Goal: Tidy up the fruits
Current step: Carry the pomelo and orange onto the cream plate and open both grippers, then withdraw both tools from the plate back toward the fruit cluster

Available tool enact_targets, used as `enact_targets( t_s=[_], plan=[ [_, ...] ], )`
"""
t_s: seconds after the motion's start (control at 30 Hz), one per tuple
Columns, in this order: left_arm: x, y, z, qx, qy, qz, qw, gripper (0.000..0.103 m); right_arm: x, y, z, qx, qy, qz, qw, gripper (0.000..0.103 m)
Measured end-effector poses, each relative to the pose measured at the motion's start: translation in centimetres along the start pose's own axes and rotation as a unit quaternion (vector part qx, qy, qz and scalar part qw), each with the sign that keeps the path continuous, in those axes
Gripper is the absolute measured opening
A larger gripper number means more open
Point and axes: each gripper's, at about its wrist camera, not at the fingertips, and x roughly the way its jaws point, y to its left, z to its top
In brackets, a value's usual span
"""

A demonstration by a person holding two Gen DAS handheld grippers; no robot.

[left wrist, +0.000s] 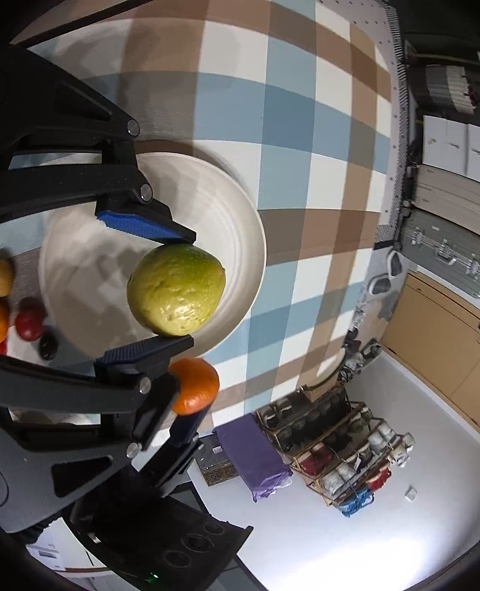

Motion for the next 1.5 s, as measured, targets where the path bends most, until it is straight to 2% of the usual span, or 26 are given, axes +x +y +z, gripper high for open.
enact_targets(
  t_s=[0.3,0.7,0.77,0.8,0.87,0.93,0.97,1.2,1.37,1.5],
  plan=[
    [5.2,1.9,2.5,-0.013,0.026,0.022,0.9994,0.046,4.8,-2.2,0.1,0.012,0.044,-0.001,0.999,0.041],
    [7.4,2.1,3.8,-0.033,0.041,0.020,0.9984,0.046,7.4,-4.2,0.0,0.053,0.069,-0.006,0.996,0.042],
    [7.4,1.8,3.9,-0.028,0.043,0.018,0.9985,0.047,7.4,-4.5,-0.1,0.061,0.065,-0.007,0.996,0.049],
    [7.2,1.5,4.0,-0.024,0.039,0.015,0.9988,0.050,7.1,-4.6,-0.1,0.062,0.057,-0.006,0.996,0.051],
    [6.7,1.0,3.9,-0.017,0.033,0.020,0.9991,0.057,6.3,-4.5,-0.2,0.058,0.038,-0.011,0.998,0.058],
    [6.0,0.6,3.7,-0.011,0.024,0.031,0.9992,0.059,5.4,-4.4,-0.1,0.055,0.021,-0.016,0.998,0.070],
    [5.5,0.4,3.6,-0.009,0.022,0.034,0.9992,0.059,4.9,-4.3,-0.2,0.054,0.013,-0.018,0.998,0.071],
    [0.5,-1.6,1.4,0.011,-0.010,0.057,0.9983,0.059,-0.3,-2.2,-0.4,0.035,-0.029,-0.024,0.999,0.072],
    [-4.6,-4.1,-2.0,0.052,-0.058,0.089,0.9929,0.059,-4.7,0.3,-1.4,0.007,-0.065,-0.033,0.997,0.080],
    [-8.6,-6.0,-5.4,0.056,-0.092,0.099,0.9893,0.059,-7.7,2.4,-2.1,-0.006,-0.081,-0.038,0.996,0.080]
  ],
)
